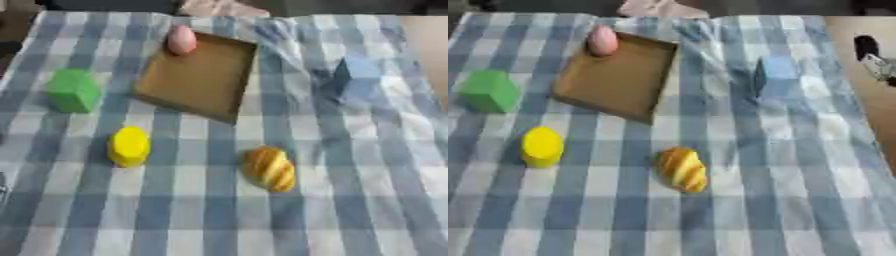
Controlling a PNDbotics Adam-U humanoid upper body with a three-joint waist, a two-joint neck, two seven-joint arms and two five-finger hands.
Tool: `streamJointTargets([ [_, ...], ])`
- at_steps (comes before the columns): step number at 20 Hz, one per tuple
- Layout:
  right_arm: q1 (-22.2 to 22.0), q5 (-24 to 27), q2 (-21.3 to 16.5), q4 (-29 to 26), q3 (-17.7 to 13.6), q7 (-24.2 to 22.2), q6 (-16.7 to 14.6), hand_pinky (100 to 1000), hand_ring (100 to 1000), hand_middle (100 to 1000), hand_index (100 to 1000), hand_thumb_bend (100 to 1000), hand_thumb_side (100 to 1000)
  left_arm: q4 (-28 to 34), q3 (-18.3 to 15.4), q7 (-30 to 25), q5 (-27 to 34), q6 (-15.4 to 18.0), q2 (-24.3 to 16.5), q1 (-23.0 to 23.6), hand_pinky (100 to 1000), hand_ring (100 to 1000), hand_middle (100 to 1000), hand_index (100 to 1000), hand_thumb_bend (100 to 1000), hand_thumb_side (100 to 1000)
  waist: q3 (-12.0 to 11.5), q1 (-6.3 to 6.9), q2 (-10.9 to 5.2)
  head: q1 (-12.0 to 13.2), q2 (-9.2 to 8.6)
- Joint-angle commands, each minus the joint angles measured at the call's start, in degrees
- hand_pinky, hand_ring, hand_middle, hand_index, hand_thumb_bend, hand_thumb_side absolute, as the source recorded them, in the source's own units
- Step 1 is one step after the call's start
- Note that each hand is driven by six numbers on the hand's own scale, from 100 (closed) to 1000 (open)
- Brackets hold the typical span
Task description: Pick up objects on the table and place them in the box.
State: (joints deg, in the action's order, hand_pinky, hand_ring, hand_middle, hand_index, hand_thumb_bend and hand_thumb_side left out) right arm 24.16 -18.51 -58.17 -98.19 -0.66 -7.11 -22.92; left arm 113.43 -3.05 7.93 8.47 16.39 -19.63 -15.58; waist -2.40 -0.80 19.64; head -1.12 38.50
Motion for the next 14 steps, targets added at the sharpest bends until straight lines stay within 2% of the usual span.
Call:
streamJointTargets([
  [1, 0.60, -0.31, -1.46, -0.72, -0.74, 0.01, 0.05, 855, 893, 753, 943, 100, 209, 1.17, -0.58, 0.17, -0.02, -0.02, -0.74, -0.14, 754, 832, 739, 871, 100, 638, 0.07, 0.00, -1.29, -0.31, -0.79],
  [9, 1.39, -1.08, -2.06, 0.11, 0.16, -0.35, -0.21, 853, 897, 763, 945, 100, 202, 1.17, -0.53, 0.13, -0.04, -0.03, -0.86, -0.07, 754, 832, 739, 871, 100, 638, 0.13, 0.06, -1.24, -1.56, -0.30],
  [14, 2.49, -2.70, -2.65, 1.59, 1.73, -1.67, -0.68, 852, 910, 789, 953, 100, 198, 1.17, -0.39, -0.06, 0.00, -0.09, -0.87, -0.04, 754, 832, 738, 871, 100, 638, 0.16, 0.12, -1.07, -3.11, 1.30],
])
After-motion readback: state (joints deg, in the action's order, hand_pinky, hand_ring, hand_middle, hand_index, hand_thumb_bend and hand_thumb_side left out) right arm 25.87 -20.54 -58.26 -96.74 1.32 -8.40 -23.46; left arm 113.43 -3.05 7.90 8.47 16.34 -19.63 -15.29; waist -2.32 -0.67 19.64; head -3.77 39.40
